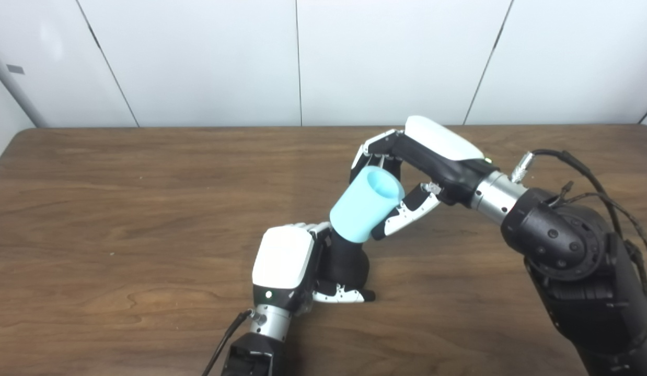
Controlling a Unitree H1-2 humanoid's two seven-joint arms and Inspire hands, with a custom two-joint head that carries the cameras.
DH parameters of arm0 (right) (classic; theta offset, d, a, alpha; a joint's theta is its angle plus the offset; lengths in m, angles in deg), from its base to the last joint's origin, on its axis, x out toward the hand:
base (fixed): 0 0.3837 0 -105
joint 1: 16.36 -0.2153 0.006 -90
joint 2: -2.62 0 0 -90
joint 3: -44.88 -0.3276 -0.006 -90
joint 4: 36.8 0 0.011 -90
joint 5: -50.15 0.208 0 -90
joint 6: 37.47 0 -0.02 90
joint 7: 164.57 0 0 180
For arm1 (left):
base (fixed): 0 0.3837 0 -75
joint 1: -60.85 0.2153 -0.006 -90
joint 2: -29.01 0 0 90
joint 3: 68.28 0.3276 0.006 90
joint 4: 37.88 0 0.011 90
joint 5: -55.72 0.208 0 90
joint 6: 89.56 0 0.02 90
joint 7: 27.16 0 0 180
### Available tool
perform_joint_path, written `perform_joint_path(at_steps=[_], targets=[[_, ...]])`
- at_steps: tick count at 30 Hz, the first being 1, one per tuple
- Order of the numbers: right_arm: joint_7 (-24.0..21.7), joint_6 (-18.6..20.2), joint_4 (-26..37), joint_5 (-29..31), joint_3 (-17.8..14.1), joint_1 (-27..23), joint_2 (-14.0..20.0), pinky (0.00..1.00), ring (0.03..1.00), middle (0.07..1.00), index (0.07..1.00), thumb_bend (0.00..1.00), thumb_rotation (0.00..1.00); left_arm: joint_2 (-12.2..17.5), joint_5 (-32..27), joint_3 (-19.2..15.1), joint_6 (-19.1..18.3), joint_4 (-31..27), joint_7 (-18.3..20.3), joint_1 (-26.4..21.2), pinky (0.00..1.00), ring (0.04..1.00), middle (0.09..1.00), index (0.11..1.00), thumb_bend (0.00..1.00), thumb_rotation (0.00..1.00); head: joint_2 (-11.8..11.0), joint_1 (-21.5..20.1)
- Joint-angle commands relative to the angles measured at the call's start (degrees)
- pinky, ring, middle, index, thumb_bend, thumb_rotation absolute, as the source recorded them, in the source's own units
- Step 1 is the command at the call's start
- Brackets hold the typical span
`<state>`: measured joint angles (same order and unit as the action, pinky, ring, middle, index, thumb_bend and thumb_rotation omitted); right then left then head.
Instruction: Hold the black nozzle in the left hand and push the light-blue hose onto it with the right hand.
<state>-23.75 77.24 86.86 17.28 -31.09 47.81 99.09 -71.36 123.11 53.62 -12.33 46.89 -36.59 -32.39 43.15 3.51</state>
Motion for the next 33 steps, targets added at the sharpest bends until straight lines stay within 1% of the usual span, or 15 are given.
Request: perform_joint_path(at_steps=[1,4,6,11,13,18,22,28,33], targets=[[1.5,-0.4,1.0,0.2,-0.5,-1.3,-0.1,0.37,0.398,0.506,0.505,0.52,0.0,-0.2,-0.3,1.8,0.0,2.9,4.0,1.8,0.54,0.549,0.465,0.502,0.52,0.0,0.1,0.1],[1.9,-1.8,0.6,0.0,0.0,-1.1,0.2,0.34,0.386,0.503,0.512,0.52,0.0,-0.4,-0.2,1.9,0.0,3.0,3.9,1.8,0.54,0.548,0.462,0.502,0.52,0.0,0.1,0.1],[1.6,-1.7,0.5,0.2,0.4,-0.8,0.2,0.34,0.385,0.5,0.513,0.52,0.0,-0.5,-0.1,1.9,-0.3,2.8,4.2,1.8,0.54,0.551,0.463,0.502,0.52,0.0,0.3,0.2],[1.2,-1.5,0.2,0.2,1.0,-0.3,0.6,0.36,0.391,0.501,0.509,0.52,0.0,-0.8,0.3,2.1,-0.6,2.5,4.5,1.8,0.54,0.553,0.464,0.502,0.52,0.0,0.6,0.3],[1.4,-1.9,-0.2,-0.2,1.4,-0.2,0.9,0.36,0.39,0.502,0.507,0.52,0.0,-1.0,0.2,2.2,-0.7,2.4,4.4,1.9,0.54,0.553,0.464,0.501,0.52,0.0,0.7,0.4],[1.0,-2.2,-1.4,-1.5,3.0,0.2,1.7,0.37,0.389,0.508,0.497,0.52,0.0,-1.1,0.6,2.4,-1.0,2.1,4.6,2.0,0.54,0.54,0.458,0.502,0.52,0.0,1.0,0.4],[1.4,-4.6,-3.0,-1.5,4.2,0.3,2.4,0.38,0.401,0.513,0.491,0.52,0.0,-1.0,0.7,2.6,-1.2,2.0,4.5,1.9,0.52,0.522,0.447,0.506,0.52,0.0,1.2,0.4],[1.8,-6.4,-3.6,-1.1,5.2,-0.1,1.8,0.38,0.395,0.517,0.502,0.52,0.0,-1.2,0.8,3.0,-1.5,2.0,4.5,1.9,0.53,0.54,0.457,0.504,0.52,0.0,1.4,0.4],[1.2,-5.2,-3.1,-2.2,5.9,-1.2,1.0,0.38,0.392,0.516,0.507,0.52,0.0,-1.5,0.7,3.2,-1.7,2.0,4.4,2.0,0.55,0.553,0.472,0.498,0.52,0.0,1.7,0.6]])
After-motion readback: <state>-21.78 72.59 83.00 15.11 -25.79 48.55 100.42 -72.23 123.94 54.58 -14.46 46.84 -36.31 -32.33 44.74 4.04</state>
